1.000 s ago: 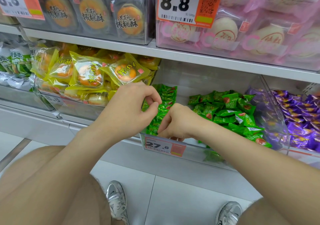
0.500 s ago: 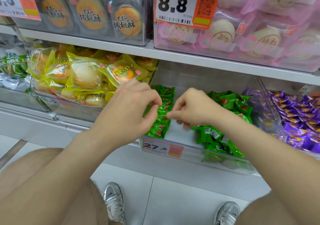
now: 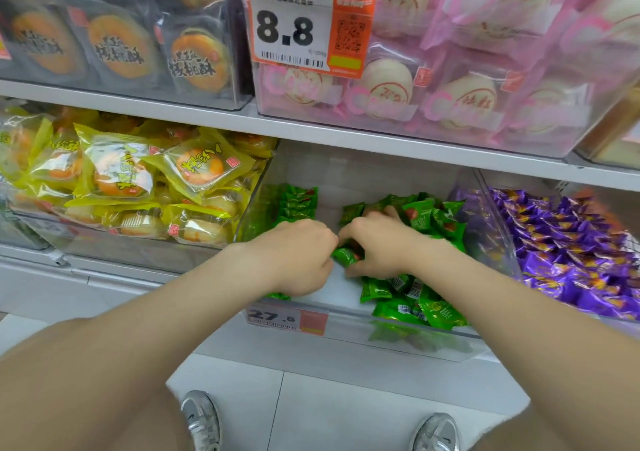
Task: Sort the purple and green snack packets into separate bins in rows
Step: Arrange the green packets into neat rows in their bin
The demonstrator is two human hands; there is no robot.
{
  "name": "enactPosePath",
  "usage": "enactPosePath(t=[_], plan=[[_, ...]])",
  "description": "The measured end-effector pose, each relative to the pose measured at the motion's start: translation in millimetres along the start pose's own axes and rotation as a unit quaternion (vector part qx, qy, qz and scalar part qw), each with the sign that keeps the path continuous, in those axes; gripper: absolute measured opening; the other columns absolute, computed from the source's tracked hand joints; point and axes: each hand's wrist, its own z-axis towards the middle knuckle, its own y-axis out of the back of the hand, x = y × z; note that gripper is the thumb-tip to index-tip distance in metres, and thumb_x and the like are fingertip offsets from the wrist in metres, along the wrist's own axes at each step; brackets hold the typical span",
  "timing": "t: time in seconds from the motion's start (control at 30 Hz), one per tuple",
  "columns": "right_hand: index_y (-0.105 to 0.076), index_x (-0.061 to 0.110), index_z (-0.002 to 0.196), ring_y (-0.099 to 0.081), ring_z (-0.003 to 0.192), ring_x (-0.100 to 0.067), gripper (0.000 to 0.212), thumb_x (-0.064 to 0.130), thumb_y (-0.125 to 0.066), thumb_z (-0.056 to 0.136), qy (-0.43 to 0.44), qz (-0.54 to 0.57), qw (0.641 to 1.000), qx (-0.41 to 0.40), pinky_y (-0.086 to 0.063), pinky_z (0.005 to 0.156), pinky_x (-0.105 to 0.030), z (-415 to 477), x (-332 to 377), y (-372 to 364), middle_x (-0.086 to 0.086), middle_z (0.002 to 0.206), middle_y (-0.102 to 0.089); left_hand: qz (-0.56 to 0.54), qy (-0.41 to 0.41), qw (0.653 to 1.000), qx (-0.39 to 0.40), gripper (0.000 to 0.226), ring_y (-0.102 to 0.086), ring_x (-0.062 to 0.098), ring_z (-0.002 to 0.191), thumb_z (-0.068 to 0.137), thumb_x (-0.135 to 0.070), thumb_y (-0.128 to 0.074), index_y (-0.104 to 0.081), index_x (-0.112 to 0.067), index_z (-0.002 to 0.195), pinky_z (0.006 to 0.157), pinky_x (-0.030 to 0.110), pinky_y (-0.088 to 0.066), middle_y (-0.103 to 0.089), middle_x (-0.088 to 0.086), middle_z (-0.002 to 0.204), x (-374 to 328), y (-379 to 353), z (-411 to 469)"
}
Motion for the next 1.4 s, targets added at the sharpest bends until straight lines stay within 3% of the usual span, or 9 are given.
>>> enactPosePath(t=[0.2, 0.43, 0.5, 0.6, 0.7, 0.8, 1.13, 1.27, 1.4], plan=[[-0.077, 0.028, 0.108, -0.066, 0.091, -0.024, 0.040, 0.044, -0.072, 0.072, -0.060, 0.165, 0.977, -0.122, -0.056, 0.087, -0.035, 0, -6, -1, 0.008, 0.088, -0.067, 0.139, 0.065, 0.968, 0.200, 0.042, -0.036, 0.032, 0.146, 0.110, -0.037, -0.034, -0.056, -0.010, 0.133, 0.111, 0.059, -0.032, -0.052, 0.014, 0.145, -6, -4, 20], [-0.072, 0.028, 0.118, -0.062, 0.103, -0.032, 0.045, 0.042, -0.053, 0.080, -0.093, 0.165, 0.946, -0.263, -0.053, 0.094, -0.042, -8, -8, 2, -0.005, 0.106, -0.074, 0.164, 0.114, 0.936, 0.289, 0.056, -0.012, 0.036, 0.159, 0.111, -0.045, -0.030, -0.043, -0.009, 0.153, 0.120, 0.063, -0.014, -0.031, 0.014, 0.167, -20, 2, 27], [-0.072, 0.026, 0.120, -0.063, 0.103, -0.034, 0.040, 0.036, -0.056, 0.084, -0.091, 0.157, 0.940, -0.290, -0.054, 0.092, -0.043, -11, -8, 3, -0.008, 0.109, -0.072, 0.147, 0.103, 0.959, 0.219, 0.052, -0.030, 0.041, 0.145, 0.110, -0.046, -0.033, -0.055, -0.008, 0.138, 0.114, 0.056, -0.027, -0.047, 0.017, 0.148, -17, 6, 26], [-0.072, 0.027, 0.124, -0.068, 0.103, -0.029, 0.037, 0.028, -0.062, 0.088, -0.073, 0.177, 0.926, -0.326, -0.054, 0.095, -0.037, -16, -10, 9, -0.003, 0.114, -0.072, -0.047, 0.109, 0.991, -0.066, 0.038, -0.060, 0.038, 0.109, 0.107, -0.042, -0.040, -0.059, -0.011, 0.097, 0.092, 0.042, -0.047, -0.064, 0.014, 0.106, -8, 13, 29], [-0.072, 0.026, 0.121, -0.068, 0.091, -0.003, 0.035, 0.023, -0.072, 0.086, -0.039, 0.255, 0.905, -0.339, -0.052, 0.097, -0.025, -27, -8, 15, 0.012, 0.108, -0.075, -0.329, 0.132, 0.918, -0.175, 0.043, -0.070, 0.028, 0.087, 0.103, -0.053, -0.051, -0.070, -0.016, 0.094, 0.077, 0.039, -0.055, -0.073, 0.004, 0.086, -7, 19, 32], [-0.074, 0.024, 0.115, -0.071, 0.095, -0.003, 0.037, 0.017, -0.082, 0.080, -0.008, 0.387, 0.854, -0.348, -0.061, 0.084, -0.035, -34, -5, 15, 0.013, 0.101, -0.075, -0.528, 0.118, 0.823, -0.172, 0.020, -0.077, 0.020, 0.082, 0.100, -0.035, -0.069, -0.075, -0.018, 0.111, 0.074, 0.035, -0.064, -0.079, 0.008, 0.090, -15, 20, 30], [-0.070, 0.012, 0.125, -0.077, 0.091, -0.026, 0.039, 0.003, -0.080, 0.089, 0.024, 0.654, 0.737, -0.169, -0.062, 0.075, -0.032, -46, -8, 18, -0.016, 0.104, -0.079, -0.756, 0.113, 0.635, -0.110, 0.040, -0.078, 0.023, 0.096, 0.079, -0.022, -0.082, -0.073, -0.004, 0.113, 0.078, 0.030, -0.064, -0.079, 0.014, 0.105, -8, 25, 7], [-0.075, 0.018, 0.123, -0.076, 0.101, -0.020, 0.029, 0.019, -0.078, 0.094, 0.026, 0.623, 0.769, -0.145, -0.063, 0.081, -0.034, -47, -6, 23, -0.011, 0.109, -0.078, -0.632, 0.116, 0.736, -0.213, 0.013, -0.076, 0.017, 0.082, 0.087, -0.014, -0.083, -0.079, -0.011, 0.099, 0.071, 0.029, -0.065, -0.080, 0.011, 0.092, -4, 21, 3], [-0.080, 0.021, 0.111, -0.066, 0.070, -0.008, 0.019, 0.027, -0.080, 0.093, -0.005, 0.480, 0.862, -0.161, -0.057, 0.066, -0.032, -41, -16, 28, 0.001, 0.086, -0.079, -0.534, 0.117, 0.791, -0.274, 0.018, -0.076, 0.024, 0.072, 0.084, -0.018, -0.088, -0.073, -0.014, 0.093, 0.070, 0.043, -0.066, -0.078, 0.005, 0.076, 0, 14, 3]])
